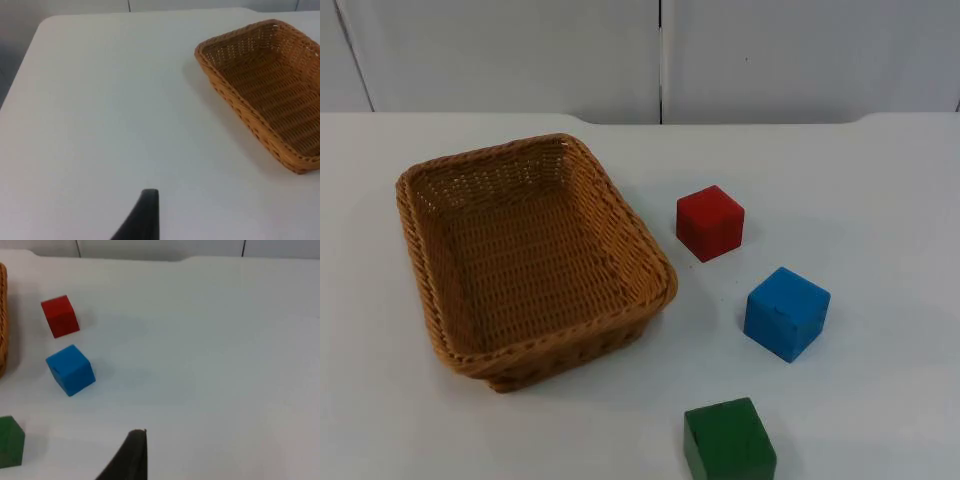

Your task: Pick up one cube with each hand and place exactly two cubes into the same basket, leaving the remaining cube outside.

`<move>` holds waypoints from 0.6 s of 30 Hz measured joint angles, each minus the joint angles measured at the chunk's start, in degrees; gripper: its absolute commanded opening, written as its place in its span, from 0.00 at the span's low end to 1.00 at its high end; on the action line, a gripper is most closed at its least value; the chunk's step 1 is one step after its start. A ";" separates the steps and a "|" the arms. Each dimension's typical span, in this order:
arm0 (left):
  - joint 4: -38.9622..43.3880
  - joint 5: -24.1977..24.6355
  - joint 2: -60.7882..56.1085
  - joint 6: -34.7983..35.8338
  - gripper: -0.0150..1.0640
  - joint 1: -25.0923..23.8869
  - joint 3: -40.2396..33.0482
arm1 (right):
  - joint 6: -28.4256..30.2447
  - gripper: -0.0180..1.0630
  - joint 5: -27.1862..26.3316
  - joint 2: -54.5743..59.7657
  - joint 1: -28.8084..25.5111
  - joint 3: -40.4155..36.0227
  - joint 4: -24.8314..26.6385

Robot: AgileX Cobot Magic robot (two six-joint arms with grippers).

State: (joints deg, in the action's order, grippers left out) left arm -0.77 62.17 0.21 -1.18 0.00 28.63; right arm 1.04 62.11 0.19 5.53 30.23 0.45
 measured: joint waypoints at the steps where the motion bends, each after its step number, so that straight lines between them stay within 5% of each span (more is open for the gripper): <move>1: -0.30 0.00 0.00 0.00 0.89 0.00 0.22 | 0.00 0.99 -0.11 0.00 0.00 0.55 0.00; 18: -2.60 -2.04 4.36 0.00 0.89 0.00 1.51 | 0.00 0.99 -1.39 10.26 0.00 3.23 0.00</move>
State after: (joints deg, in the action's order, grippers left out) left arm -3.38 60.13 4.57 -1.18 0.00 30.14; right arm 1.04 60.72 10.44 5.53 33.46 0.45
